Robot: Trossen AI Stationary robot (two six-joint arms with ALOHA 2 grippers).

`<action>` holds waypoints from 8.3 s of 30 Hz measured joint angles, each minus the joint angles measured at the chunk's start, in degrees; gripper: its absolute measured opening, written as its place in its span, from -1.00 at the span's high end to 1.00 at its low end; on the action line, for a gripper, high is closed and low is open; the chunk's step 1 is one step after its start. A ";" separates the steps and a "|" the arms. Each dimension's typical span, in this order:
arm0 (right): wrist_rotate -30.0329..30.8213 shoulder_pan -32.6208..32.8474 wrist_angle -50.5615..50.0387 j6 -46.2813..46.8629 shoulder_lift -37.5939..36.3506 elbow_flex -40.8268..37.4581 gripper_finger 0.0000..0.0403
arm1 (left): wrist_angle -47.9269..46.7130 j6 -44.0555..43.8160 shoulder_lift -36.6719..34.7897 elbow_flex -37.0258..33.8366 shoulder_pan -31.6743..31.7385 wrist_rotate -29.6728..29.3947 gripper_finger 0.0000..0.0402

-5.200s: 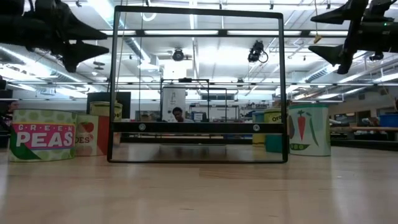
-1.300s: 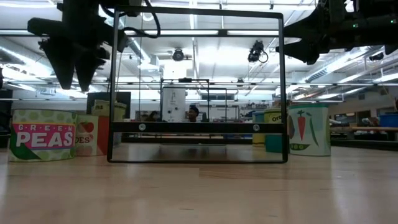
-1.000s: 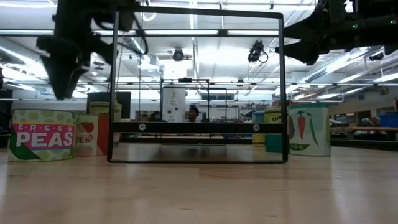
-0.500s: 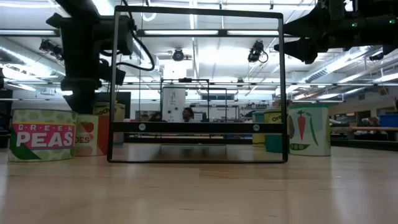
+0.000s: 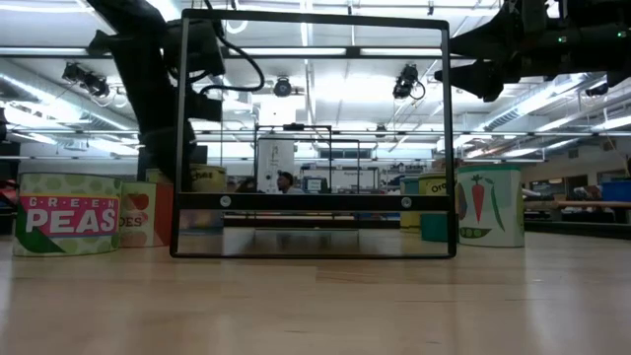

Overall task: Pick and place cans onto a shelf
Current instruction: Put the canned peaches on the shelf

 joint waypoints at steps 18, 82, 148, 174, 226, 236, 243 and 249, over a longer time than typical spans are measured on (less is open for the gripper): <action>-0.06 0.00 -0.07 0.04 0.00 0.00 -0.85 | 1.35 8.58 0.18 0.00 2.12 -13.24 -0.57; -1.51 0.00 0.33 -0.39 0.00 0.00 -0.85 | -0.89 9.26 13.57 14.16 16.70 18.47 -0.97; -1.51 0.00 0.57 -2.54 -0.04 0.00 -0.85 | -22.91 28.56 49.55 75.58 10.36 26.21 -0.67; -1.51 0.00 0.28 -2.12 -0.04 0.00 -0.85 | -21.02 35.79 50.47 75.58 8.35 16.16 -0.76; -1.51 0.00 0.15 -1.97 -0.04 0.00 -0.85 | -27.60 28.72 50.38 79.56 9.07 16.26 -0.76; -1.51 0.00 0.06 -1.88 -0.02 0.00 -0.85 | -27.91 28.25 50.38 79.57 9.07 17.72 -0.76; -1.51 0.00 -0.37 -1.86 0.00 0.00 -0.85 | -28.88 29.41 50.38 79.56 9.05 17.82 -0.77; -1.51 0.00 -0.31 -1.47 0.00 0.00 -0.85 | -30.10 29.77 50.38 79.56 9.04 18.49 -0.77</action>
